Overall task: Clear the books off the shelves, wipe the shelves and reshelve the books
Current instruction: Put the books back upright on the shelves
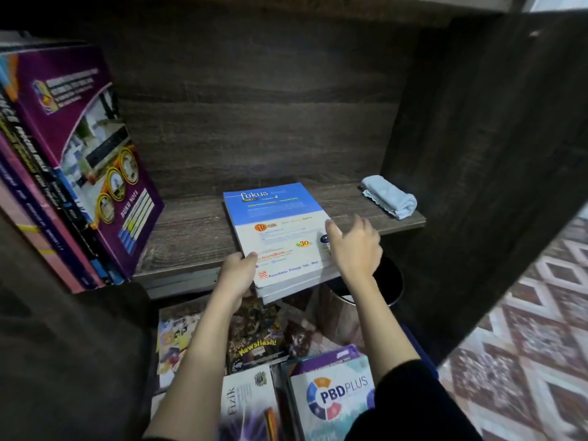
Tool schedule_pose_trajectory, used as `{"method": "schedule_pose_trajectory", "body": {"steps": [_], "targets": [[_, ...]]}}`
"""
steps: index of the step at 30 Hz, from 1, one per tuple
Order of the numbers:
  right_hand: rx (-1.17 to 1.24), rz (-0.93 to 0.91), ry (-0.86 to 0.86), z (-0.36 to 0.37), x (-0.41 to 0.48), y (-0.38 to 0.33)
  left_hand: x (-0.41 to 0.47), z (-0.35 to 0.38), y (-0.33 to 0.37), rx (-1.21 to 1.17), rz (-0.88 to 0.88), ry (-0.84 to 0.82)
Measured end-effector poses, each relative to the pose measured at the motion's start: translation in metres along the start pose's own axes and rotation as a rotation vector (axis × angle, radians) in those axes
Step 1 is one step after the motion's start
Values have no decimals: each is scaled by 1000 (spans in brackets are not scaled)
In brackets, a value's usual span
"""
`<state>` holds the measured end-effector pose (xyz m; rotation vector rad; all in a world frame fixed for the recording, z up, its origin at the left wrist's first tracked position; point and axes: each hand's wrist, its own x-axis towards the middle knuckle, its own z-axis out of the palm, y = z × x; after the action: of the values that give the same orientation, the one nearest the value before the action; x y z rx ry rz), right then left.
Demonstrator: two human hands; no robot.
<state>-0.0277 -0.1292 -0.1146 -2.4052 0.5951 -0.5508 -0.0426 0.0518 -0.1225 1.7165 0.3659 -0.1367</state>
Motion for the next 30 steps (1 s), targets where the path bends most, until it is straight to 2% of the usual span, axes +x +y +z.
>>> {"method": "schedule_pose_trajectory", "body": {"steps": [2,5,10,17,22,27,30], "targets": [[-69,7,-126,2,5,-7,4,1,-3,69,23,12],[-96,37,-203,7,7,-12,8,1,-5,118,23,33],[-196,20,-166,22,0,-16,15,3,-7,70,9,51],[-129,20,-139,20,-10,-27,19,-6,-9,8,-15,94],[168,162,-302,1,-3,-29,22,-15,-11,56,12,153],[801,358,-579,-8,-7,-31,23,-34,-17,188,-11,323],[849,422,-817,-4,-12,-39,20,-40,-18,216,20,349]]}}
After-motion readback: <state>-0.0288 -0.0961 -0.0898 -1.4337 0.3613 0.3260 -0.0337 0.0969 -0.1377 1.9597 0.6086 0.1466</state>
